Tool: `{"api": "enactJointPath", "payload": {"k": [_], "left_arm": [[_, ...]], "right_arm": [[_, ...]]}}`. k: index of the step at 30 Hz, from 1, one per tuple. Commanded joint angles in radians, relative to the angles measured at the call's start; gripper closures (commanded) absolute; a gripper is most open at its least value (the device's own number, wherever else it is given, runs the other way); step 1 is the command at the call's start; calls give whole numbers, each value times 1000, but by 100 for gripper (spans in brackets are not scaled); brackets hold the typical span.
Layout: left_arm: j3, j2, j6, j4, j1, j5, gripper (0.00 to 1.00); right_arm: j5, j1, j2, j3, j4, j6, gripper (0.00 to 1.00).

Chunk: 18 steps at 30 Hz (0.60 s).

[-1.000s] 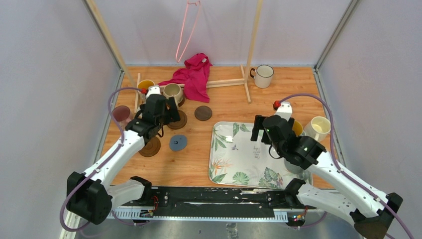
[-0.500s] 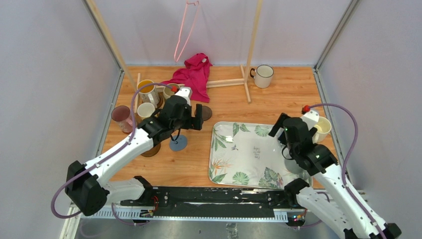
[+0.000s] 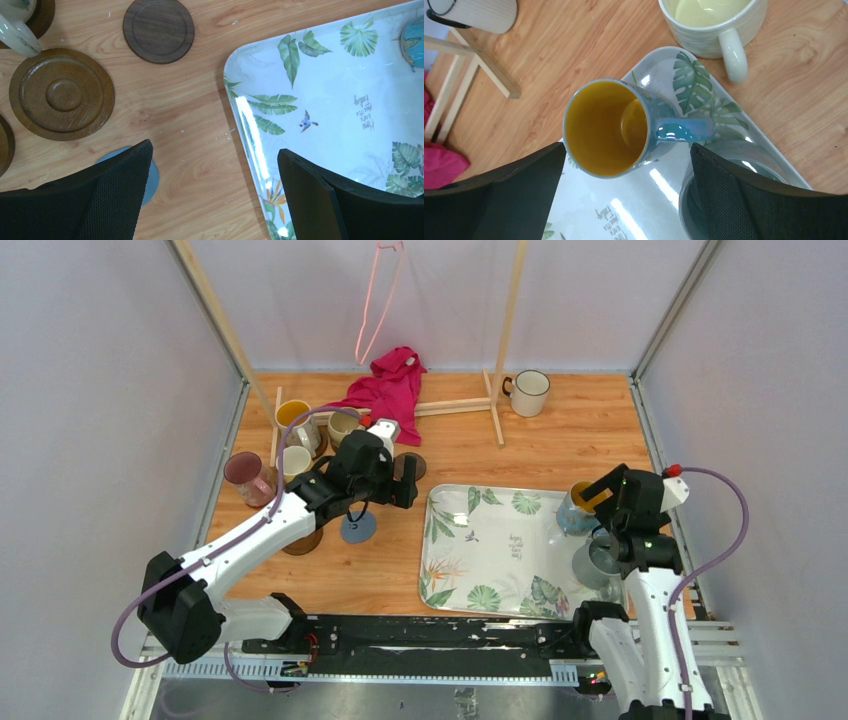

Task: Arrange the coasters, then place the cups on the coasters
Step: Pick up the cup from the tray.

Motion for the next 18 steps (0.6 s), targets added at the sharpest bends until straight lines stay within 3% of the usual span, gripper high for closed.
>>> {"api": "enactJointPath", "payload": {"k": [1, 7, 10, 13, 18], "left_arm": [[18, 12, 18, -13, -9, 41, 0], [21, 20, 15, -13, -9, 69, 0], [26, 20, 15, -19, -9, 74, 0], [28, 19, 16, -26, -9, 70, 0], [27, 20, 17, -28, -9, 56, 0]], "right_arm": [[-132, -95, 23, -31, 107, 12, 0], [-234, -186, 116, -63, 244, -4, 0], [-360, -194, 193, -64, 316, -30, 0], [-462, -190, 252, -23, 292, -58, 0], [-486, -157, 242, -7, 239, -64, 0]]}}
